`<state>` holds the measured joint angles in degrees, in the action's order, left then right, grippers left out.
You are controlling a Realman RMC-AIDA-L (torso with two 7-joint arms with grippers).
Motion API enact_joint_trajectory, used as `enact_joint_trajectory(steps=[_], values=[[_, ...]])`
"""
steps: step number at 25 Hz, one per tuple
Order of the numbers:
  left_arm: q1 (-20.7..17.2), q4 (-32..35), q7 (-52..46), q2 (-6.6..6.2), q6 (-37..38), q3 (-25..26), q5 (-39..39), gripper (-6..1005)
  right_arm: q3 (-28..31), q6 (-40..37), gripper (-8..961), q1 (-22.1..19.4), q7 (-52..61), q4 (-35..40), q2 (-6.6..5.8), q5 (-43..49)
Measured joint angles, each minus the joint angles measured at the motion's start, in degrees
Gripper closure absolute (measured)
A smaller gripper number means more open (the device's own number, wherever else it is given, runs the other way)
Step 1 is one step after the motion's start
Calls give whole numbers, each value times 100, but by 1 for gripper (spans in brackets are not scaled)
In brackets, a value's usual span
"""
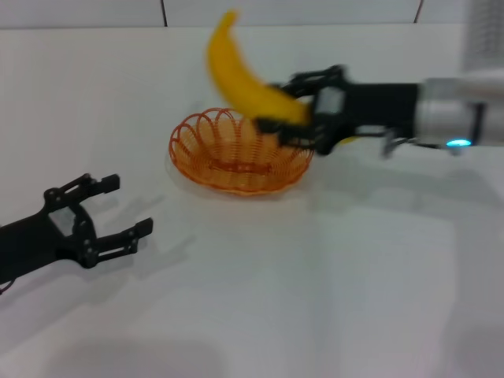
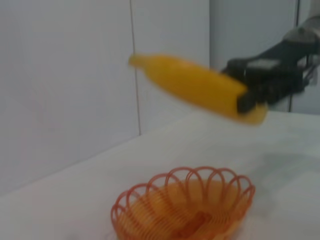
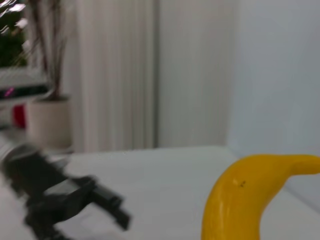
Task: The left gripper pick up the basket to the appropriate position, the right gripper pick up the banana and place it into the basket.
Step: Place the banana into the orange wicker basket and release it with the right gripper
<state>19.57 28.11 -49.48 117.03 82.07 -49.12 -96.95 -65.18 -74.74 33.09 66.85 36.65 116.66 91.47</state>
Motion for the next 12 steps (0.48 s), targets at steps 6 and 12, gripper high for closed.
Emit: enact_joint_trajectory(steps=[6, 12], values=[[303, -209, -26, 12, 9, -9, -3, 108, -1470, 1106, 405, 409, 69, -177, 43, -366], [360, -298, -12, 17, 78, -22, 1, 109, -2559, 2491, 385, 505, 432, -284, 55, -1045]])
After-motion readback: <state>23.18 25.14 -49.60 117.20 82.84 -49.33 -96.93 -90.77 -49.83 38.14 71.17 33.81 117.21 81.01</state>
